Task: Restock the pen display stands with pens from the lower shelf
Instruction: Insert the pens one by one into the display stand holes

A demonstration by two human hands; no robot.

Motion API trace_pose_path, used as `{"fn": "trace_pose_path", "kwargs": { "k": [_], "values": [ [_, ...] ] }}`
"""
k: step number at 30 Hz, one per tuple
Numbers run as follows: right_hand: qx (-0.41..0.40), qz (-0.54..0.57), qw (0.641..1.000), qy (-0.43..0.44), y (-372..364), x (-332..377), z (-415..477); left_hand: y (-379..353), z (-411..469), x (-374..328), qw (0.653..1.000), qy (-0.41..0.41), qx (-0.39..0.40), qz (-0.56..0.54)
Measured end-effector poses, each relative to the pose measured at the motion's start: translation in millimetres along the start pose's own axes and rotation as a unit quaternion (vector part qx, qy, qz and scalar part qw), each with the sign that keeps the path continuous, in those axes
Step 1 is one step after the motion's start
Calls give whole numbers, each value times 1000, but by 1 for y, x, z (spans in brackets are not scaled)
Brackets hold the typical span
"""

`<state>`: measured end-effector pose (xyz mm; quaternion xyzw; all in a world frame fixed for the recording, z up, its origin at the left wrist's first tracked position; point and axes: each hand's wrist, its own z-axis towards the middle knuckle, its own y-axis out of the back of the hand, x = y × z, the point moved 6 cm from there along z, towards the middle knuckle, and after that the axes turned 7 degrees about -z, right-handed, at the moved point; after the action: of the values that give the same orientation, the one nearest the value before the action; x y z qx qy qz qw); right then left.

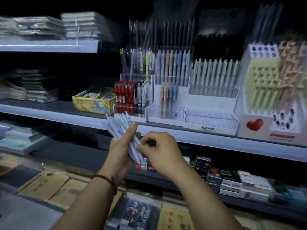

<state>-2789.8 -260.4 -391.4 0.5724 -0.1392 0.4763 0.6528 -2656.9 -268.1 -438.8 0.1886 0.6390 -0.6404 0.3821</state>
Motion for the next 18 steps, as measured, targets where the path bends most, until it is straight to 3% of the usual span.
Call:
{"fn": "trace_pose_path", "kwargs": {
  "k": [5,11,18],
  "values": [
    [14,183,980,-78,8,-24,5,-24,11,16,996,57,57,-44],
    [23,263,956,-127,5,-57,24,-21,44,40,985,105,133,-35],
    [135,362,894,-225,5,-85,60,-8,84,62,968,186,166,-34]
  ]
}}
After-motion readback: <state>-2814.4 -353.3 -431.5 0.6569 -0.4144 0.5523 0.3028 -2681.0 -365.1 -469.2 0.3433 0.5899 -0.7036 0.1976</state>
